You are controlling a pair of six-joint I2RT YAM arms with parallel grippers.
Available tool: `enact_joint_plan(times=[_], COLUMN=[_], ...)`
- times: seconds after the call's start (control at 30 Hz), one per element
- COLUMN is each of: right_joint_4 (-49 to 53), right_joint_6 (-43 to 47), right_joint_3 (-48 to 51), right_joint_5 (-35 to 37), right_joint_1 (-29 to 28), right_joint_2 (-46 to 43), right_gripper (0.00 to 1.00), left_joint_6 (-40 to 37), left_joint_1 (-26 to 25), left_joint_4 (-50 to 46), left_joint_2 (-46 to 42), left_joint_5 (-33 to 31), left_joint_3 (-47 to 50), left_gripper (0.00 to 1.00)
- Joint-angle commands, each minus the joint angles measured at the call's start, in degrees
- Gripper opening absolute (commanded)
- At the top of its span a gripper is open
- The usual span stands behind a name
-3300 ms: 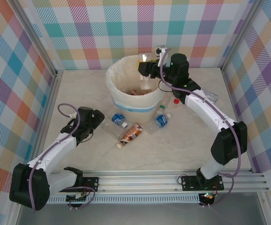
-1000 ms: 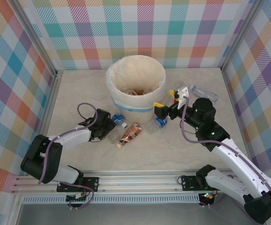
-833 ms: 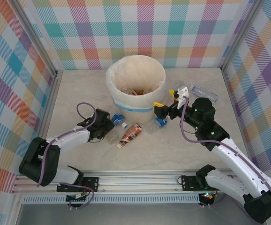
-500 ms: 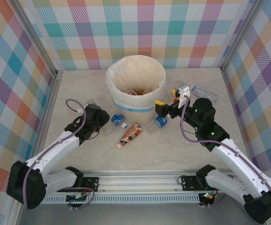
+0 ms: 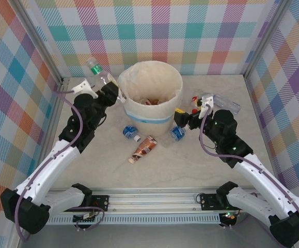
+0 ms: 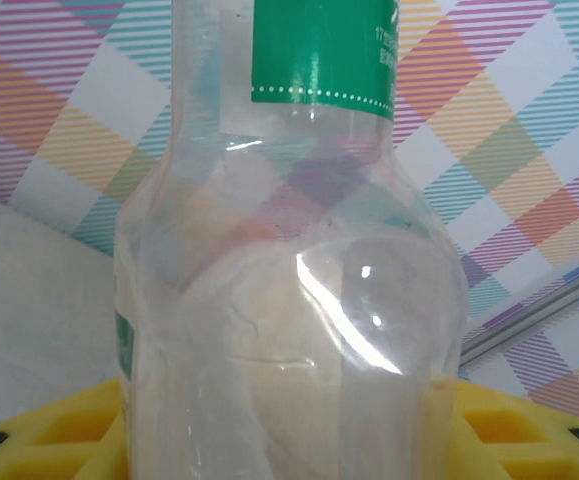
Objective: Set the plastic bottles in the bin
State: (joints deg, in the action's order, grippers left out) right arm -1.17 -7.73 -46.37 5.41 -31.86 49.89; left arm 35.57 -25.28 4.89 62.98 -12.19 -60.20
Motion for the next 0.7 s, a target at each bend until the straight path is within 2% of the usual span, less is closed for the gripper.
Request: enact_joint_plan(times=[0.0, 0.23, 0.4, 0.67], right_joint_4=[0.4, 1.2, 1.7, 1.2], right_joint_6=[-1.4, -2.0, -2.4, -2.5], right_joint_3=[0.1, 0.1, 0.2, -0.1], right_joint_5=[1.9, 3.1, 3.7, 3.7], right_joint_1=[0.0, -0.1, 0.0, -0.1], right_joint_2=[-1.3, -1.8, -1.9, -1.1], right_gripper=[1.0, 1.0, 1.0, 1.0], left_joint_6=[-6.4, -13.0, -18.0, -22.8], left_joint_1=[0.6, 0.3, -0.2, -0.7], left_joint_4=[3.3, -8.5, -17.7, -26.2], left_joint_2=[5.4, 18.6, 24.2, 28.9], left_joint_5=[5.0, 13.8, 13.0, 15.5], left_joint_3=[-6.9, -24.3, -31.9, -36.6], left_gripper=[0.52, 0.51, 0.51, 0.52])
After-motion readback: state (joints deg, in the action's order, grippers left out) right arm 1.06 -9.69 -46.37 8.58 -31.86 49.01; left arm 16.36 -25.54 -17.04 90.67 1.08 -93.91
